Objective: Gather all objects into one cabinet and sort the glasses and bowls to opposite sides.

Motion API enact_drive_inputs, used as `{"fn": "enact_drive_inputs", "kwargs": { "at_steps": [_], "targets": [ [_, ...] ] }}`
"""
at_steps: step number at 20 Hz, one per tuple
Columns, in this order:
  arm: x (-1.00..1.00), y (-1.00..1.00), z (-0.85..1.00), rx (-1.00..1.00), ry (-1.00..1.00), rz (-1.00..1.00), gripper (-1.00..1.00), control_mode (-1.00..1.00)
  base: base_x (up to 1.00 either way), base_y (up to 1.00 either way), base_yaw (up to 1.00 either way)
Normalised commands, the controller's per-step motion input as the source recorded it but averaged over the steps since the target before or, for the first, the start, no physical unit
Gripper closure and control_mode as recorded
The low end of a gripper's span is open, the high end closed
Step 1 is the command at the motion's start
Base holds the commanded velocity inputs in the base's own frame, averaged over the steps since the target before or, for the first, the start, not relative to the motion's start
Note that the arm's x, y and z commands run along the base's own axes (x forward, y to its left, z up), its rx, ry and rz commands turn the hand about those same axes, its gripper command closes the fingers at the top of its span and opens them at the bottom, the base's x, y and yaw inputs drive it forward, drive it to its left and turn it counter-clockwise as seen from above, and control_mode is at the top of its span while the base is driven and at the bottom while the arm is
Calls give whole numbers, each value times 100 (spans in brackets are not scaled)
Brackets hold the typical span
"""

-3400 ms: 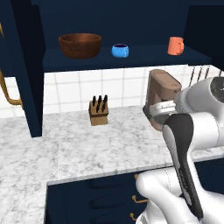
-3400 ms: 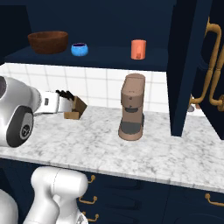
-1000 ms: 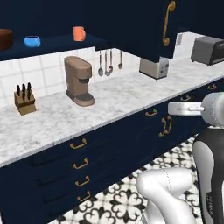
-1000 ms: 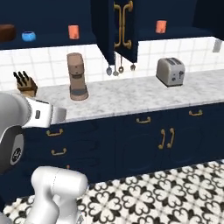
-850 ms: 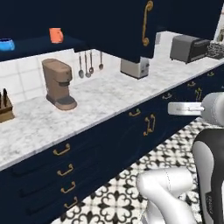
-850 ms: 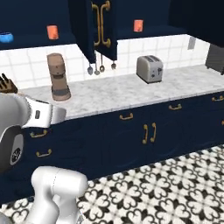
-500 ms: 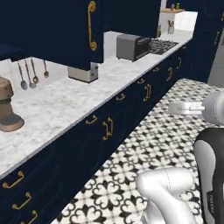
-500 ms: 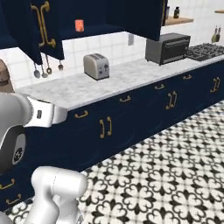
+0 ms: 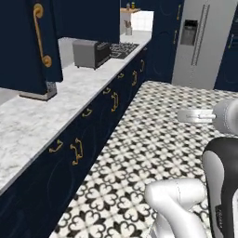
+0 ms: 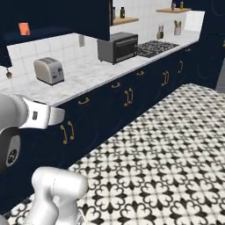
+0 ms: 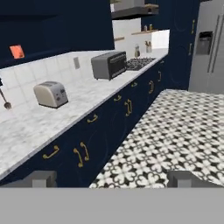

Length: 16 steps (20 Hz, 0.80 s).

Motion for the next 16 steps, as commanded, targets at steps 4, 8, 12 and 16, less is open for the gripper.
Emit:
{"fn": "enact_drive_inputs", "kwargs": {
  "at_steps": [4,8,12,16],
  "targets": [
    [0,0,0,0,0,0,-100,100,66,-64,-42],
    [0,0,0,0,0,0,-100,100,94,-43,-26],
    [0,0,0,0,0,0,-100,100,100,-43,9],
    [0,0,0,0,0,0,-100,100,100,-28,36]
  ]
}}
